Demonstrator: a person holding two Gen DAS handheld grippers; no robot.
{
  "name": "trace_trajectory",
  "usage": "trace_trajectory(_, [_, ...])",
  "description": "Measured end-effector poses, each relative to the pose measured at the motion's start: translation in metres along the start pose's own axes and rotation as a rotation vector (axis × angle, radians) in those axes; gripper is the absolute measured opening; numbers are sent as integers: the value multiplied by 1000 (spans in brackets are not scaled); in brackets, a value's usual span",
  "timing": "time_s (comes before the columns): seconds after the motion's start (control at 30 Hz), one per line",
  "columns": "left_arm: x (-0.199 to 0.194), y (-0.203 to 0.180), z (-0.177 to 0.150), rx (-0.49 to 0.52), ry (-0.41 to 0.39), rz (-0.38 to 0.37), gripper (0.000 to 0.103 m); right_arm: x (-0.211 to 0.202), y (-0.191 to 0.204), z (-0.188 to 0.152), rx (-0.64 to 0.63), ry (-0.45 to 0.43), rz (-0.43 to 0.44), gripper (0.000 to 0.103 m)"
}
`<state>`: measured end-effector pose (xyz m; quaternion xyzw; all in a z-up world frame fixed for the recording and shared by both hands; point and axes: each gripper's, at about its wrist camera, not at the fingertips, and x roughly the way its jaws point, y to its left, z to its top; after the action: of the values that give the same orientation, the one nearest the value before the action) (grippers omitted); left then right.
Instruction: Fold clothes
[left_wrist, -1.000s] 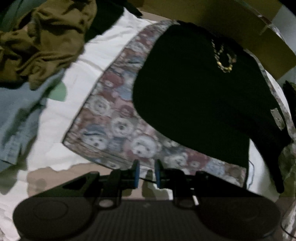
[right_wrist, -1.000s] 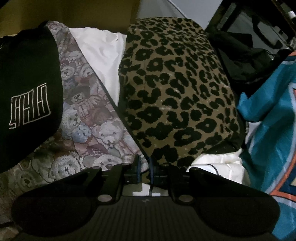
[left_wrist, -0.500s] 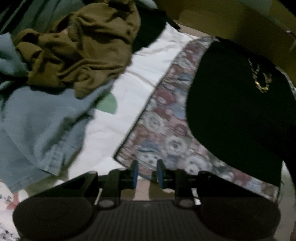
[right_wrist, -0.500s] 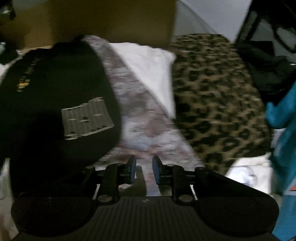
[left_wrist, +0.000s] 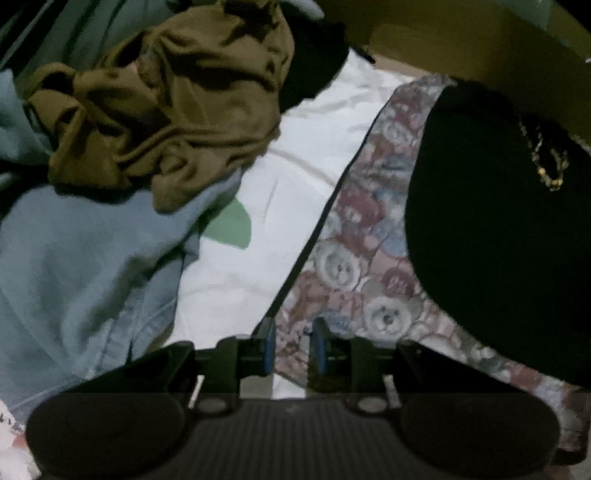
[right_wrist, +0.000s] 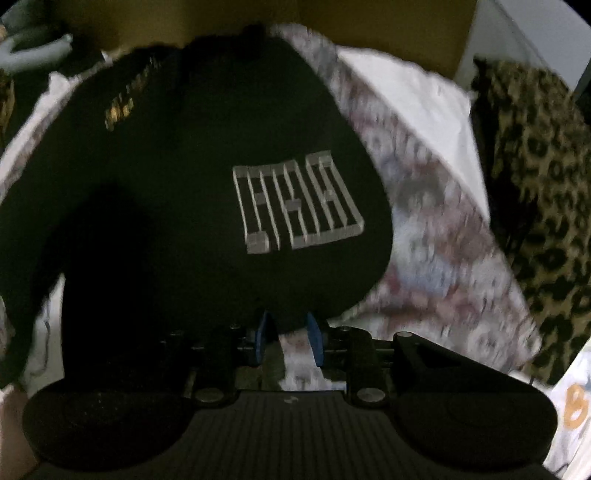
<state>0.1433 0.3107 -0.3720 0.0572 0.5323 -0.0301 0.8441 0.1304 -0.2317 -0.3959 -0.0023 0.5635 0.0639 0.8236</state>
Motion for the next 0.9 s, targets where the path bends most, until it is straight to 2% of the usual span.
trace_trajectory(0.23, [1, 20, -6, -18, 1, 34, 24, -7, 4, -29, -1, 49, 3, 30])
trace_trajectory(0.47, [6, 32, -4, -42, -5, -14, 42, -14, 8, -32, -18, 90, 3, 30])
trace_trajectory(0.67, [19, 34, -11, -48, 7, -54, 42, -19, 9, -27, -35, 121, 9, 30])
trace_trajectory(0.8, [24, 38, -12, -59, 1, -76, 42, -28, 6, -21, -8, 107, 54, 30])
trace_trajectory(0.9, [25, 37, -13, -30, -3, -88, 39, -32, 9, -17, 0, 77, 79, 30])
